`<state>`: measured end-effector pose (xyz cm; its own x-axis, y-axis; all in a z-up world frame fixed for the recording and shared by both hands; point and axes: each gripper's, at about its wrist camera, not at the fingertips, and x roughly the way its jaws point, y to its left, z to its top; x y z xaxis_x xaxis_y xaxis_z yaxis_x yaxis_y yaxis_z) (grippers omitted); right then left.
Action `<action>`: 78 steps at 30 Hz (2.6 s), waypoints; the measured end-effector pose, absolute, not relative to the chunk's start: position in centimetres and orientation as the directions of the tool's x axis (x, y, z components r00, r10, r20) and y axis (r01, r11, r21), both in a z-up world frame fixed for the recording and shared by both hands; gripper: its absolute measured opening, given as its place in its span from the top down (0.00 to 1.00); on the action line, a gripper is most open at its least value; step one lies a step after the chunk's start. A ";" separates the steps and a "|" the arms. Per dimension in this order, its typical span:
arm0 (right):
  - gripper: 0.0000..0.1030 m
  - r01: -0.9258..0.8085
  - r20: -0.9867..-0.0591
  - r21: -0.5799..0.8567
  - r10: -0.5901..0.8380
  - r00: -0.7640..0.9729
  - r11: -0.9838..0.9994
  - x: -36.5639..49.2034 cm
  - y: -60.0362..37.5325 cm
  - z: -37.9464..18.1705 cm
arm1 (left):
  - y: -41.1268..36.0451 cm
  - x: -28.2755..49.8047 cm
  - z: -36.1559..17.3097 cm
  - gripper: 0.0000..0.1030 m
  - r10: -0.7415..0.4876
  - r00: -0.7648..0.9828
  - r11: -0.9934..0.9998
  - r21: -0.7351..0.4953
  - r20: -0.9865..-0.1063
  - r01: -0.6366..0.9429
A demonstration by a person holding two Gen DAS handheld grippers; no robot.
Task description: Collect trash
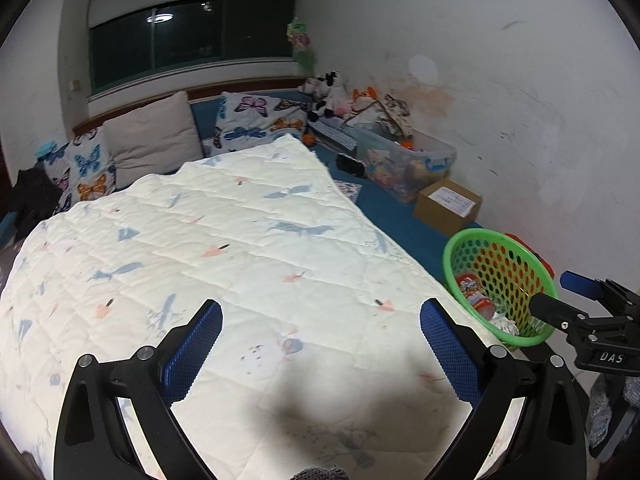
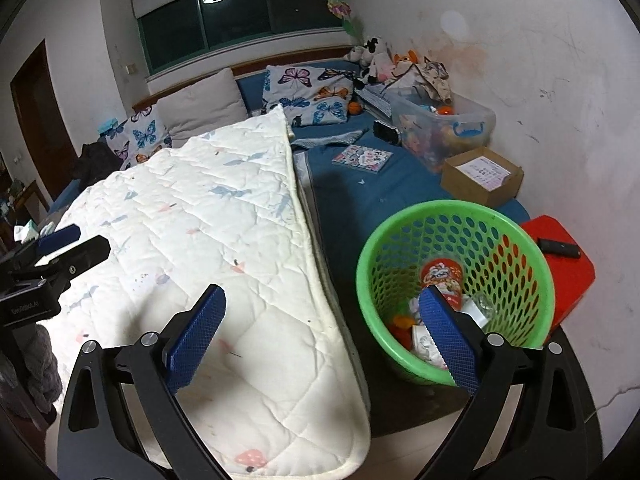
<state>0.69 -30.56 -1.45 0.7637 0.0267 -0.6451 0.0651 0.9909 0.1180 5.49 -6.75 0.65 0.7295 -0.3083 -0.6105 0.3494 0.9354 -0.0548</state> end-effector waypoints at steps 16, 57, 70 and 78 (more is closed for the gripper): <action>0.04 0.038 -0.629 0.091 0.028 0.777 0.995 0.0 -28.2 -1.4 | -3.7 4.1 0.3 0.07 -0.221 0.765 0.970 -0.052 -0.605 0.239; 0.04 0.071 -0.607 0.028 -0.040 0.794 0.997 0.0 -27.6 -2.2 | -4.0 3.3 -0.4 0.07 -0.184 0.777 0.976 -0.020 -0.602 0.215; 0.04 0.068 -0.607 0.029 -0.037 0.793 0.997 0.1 -27.5 -2.3 | -3.9 3.2 -0.6 0.07 -0.180 0.776 0.978 -0.023 -0.605 0.208; 0.04 0.066 -0.608 0.028 -0.035 0.793 0.997 0.0 -27.3 -2.3 | -3.9 3.2 -0.6 0.07 -0.177 0.778 0.978 -0.023 -0.603 0.205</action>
<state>0.04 -27.34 -2.30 0.7934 -0.0354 -0.6076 0.0660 0.9974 0.0281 3.23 -3.92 -0.58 0.7781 -0.1774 -0.6025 0.2050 0.9785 -0.0234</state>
